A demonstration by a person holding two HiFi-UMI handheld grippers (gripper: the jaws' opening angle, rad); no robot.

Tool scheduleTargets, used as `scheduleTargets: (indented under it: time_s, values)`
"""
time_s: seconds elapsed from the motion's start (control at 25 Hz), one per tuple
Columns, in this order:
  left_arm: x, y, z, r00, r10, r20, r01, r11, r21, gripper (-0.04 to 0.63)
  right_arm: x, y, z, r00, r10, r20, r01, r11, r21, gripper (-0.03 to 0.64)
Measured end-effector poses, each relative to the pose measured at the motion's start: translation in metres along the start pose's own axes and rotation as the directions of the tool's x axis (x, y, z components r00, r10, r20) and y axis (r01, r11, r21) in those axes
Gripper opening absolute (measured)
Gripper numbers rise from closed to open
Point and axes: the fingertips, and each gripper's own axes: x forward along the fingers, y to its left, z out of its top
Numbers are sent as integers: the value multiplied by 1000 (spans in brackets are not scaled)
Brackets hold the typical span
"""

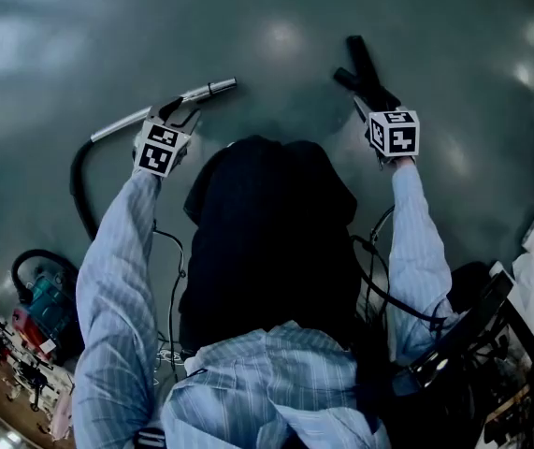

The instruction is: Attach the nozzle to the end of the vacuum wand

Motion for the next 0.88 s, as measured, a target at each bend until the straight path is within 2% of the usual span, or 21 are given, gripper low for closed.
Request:
scheduleTargets:
  time_s: [0.12, 0.28, 0.4, 0.52, 0.68, 0.88]
  values:
    - [35, 10, -24, 999, 1, -43, 3, 997, 83, 167, 25, -20, -13, 999, -37, -17, 36, 997, -62, 276]
    - [60, 20, -51, 993, 9, -115, 13, 981, 195, 184, 47, -33, -26, 997, -46, -61, 35, 984, -177, 285]
    - [74, 27, -65, 987, 14, -163, 22, 976, 218, 189, 61, -46, -41, 990, -40, -133, 8, 973, -232, 299]
    - [81, 34, -79, 980, 18, -199, 31, 971, 238, 189, 77, -49, -58, 975, 0, -222, -54, 969, -240, 307]
    - [88, 39, -83, 974, 30, -226, 38, 956, 292, 192, 99, -55, -68, 953, -7, -304, -70, 968, -242, 307]
    - [95, 48, -95, 954, 61, -293, 65, 913, 403, 195, 112, -57, -72, 930, -14, -366, -45, 987, -153, 304]
